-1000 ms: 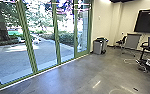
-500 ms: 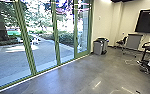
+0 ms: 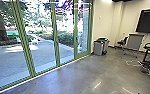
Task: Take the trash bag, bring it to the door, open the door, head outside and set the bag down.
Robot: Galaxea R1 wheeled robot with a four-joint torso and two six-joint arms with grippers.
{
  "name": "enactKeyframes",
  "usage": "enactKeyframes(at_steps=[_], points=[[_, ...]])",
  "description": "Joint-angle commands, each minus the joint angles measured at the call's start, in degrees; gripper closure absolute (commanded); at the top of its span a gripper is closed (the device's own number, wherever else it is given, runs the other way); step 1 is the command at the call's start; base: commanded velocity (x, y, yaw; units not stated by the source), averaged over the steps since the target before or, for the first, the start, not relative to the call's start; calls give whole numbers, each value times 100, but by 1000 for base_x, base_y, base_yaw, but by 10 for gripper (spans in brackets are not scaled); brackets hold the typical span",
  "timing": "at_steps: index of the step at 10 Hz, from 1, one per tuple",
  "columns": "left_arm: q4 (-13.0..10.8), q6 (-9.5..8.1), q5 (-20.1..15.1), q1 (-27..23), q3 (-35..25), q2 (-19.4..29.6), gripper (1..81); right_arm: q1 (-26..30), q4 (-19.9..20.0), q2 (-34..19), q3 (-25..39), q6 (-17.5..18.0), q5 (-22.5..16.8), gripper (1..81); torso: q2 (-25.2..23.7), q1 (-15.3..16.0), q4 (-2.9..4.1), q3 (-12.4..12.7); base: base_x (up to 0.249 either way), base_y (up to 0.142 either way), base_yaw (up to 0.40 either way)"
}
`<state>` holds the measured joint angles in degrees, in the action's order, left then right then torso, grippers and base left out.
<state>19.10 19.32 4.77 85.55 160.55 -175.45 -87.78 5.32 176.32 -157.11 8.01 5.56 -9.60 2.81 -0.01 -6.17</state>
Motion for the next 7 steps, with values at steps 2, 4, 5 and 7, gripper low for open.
enactKeyframes(at_steps=[2, 4, 5, 7], points=[[-38, 28, -301, -332, 20, -35, 811, 309, -4, 28, -3, -19, -292, 10, 0, 0, 0, 0, 141, 0, 0], [-38, 45, -301, -332, 20, -35, 811, 309, -4, 37, -3, -19, -292, 10, 0, 0, 0, 0, 141, 0, 0], [-38, 45, -292, -324, 20, -26, 811, 300, -4, 37, -3, -19, -292, 10, 0, 0, 0, 0, 141, 0, 0], [-38, 45, -292, -324, 20, -43, 811, 300, -4, 37, -3, -19, -292, 10, 0, 0, 0, 0, 141, -30, 0]])
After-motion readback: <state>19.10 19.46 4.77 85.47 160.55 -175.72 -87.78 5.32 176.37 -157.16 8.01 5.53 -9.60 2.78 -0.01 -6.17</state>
